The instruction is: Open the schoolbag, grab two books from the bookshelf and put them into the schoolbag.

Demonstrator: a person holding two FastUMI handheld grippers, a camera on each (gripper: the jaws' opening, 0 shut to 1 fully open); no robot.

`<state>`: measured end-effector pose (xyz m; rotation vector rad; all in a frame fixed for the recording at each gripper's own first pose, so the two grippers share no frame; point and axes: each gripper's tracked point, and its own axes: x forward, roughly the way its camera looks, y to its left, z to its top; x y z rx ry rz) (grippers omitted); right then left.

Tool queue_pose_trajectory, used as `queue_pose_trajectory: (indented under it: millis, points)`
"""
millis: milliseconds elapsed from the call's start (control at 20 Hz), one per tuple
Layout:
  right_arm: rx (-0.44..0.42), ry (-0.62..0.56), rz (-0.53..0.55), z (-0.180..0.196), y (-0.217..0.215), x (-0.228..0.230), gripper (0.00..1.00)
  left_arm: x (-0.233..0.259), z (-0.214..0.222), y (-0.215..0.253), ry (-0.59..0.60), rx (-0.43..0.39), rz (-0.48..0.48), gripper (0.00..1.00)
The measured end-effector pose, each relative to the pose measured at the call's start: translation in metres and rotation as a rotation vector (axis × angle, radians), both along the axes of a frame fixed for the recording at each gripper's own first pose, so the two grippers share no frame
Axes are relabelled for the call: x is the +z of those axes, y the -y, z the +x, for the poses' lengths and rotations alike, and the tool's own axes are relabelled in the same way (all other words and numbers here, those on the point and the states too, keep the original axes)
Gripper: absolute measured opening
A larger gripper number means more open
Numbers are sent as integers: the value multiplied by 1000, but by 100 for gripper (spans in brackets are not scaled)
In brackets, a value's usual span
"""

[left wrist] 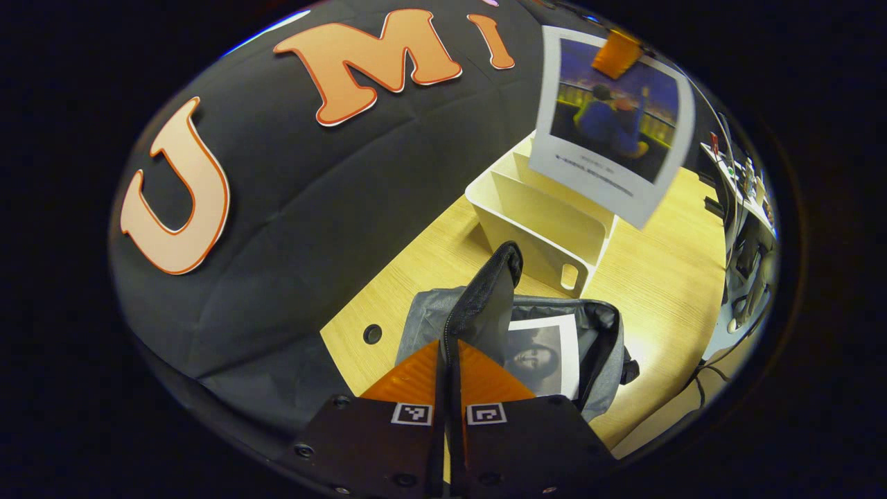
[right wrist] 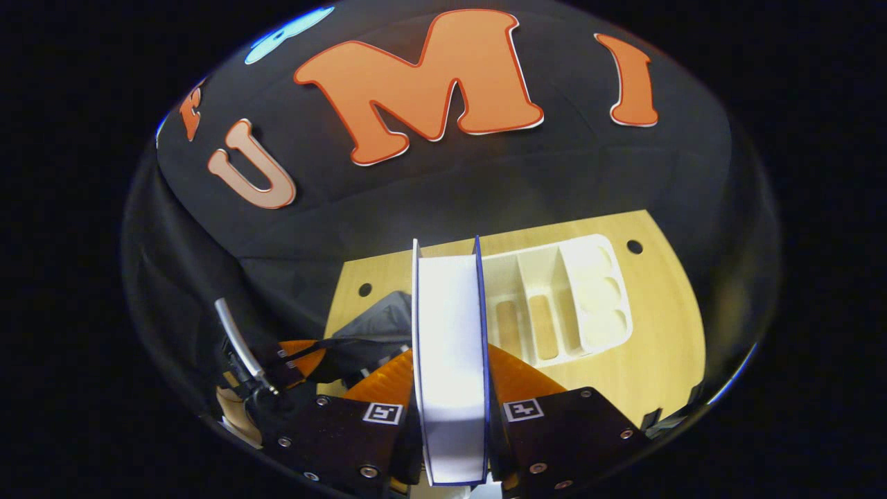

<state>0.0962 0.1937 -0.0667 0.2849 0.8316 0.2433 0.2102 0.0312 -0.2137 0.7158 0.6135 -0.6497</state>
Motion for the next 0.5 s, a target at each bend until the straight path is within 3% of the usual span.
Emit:
queue_pose_trajectory:
  millis: [150,500]
  points:
    - [-12,-54,108,-31,-8,-33,39,2,-2,0,2,-3,10,4]
    - [-109,-210,446,-49,-46,-142,38,5,-7,9,-12,-24,29,4]
